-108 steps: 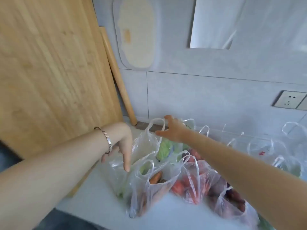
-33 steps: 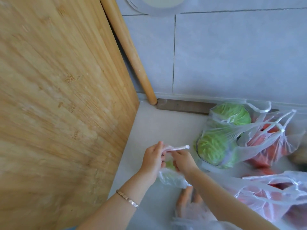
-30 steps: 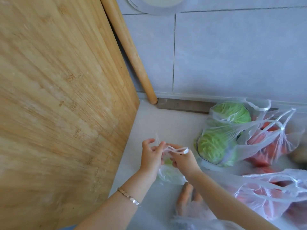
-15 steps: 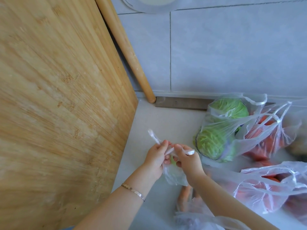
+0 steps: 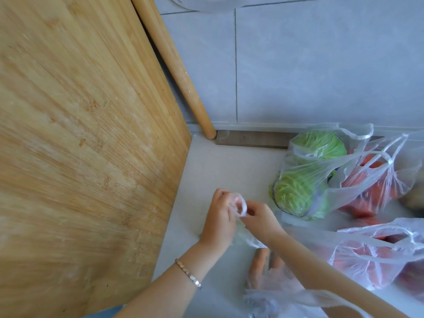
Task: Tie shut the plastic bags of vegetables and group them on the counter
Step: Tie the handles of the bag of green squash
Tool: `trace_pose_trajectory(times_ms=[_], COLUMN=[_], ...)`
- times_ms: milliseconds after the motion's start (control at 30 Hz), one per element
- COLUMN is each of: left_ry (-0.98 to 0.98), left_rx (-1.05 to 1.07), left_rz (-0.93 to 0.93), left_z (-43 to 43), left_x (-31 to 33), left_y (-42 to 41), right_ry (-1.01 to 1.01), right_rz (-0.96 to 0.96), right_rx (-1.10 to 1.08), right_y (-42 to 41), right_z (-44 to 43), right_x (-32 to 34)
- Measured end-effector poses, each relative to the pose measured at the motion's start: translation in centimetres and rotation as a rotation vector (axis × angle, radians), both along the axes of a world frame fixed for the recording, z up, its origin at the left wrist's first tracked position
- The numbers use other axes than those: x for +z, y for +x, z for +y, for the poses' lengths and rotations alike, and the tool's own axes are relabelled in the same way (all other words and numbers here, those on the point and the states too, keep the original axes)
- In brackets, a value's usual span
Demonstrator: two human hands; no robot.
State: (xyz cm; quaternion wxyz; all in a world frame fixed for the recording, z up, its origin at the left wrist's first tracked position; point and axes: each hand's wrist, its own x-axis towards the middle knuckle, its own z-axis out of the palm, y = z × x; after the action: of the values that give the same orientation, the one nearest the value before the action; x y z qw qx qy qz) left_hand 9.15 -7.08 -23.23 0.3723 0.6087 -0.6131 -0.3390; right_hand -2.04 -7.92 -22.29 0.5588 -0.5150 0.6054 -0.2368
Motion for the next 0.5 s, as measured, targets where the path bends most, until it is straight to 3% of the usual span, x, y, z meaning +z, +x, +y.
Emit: trace_pose_trajectory(times_ms=[100, 200, 333, 500], left_ry=[0.256, 0.31, 0.418, 0.577], left_rx=[0.085, 0.02, 0.076, 0.2], left_rz=[0.253, 0.135, 0.208, 0.333], left_z=[-1.0, -0.9, -0.8, -0.3], left_x=[0.2, 0.2, 0.4, 0.6], left_y=[0.3, 0.9, 0.5, -0.4], right_ry=[0.023, 0.14, 0.199, 0.012], right_rz=[-0.063, -0.3, -0.631, -0.421], right_rx=[0.146, 0.028, -0.084, -0.187], right_y=[-1.1, -1.9, -1.8, -1.2], right_z=[0.4, 0.2, 0.6, 0.8], right_x=[0.6, 0.3, 0.2, 0.4])
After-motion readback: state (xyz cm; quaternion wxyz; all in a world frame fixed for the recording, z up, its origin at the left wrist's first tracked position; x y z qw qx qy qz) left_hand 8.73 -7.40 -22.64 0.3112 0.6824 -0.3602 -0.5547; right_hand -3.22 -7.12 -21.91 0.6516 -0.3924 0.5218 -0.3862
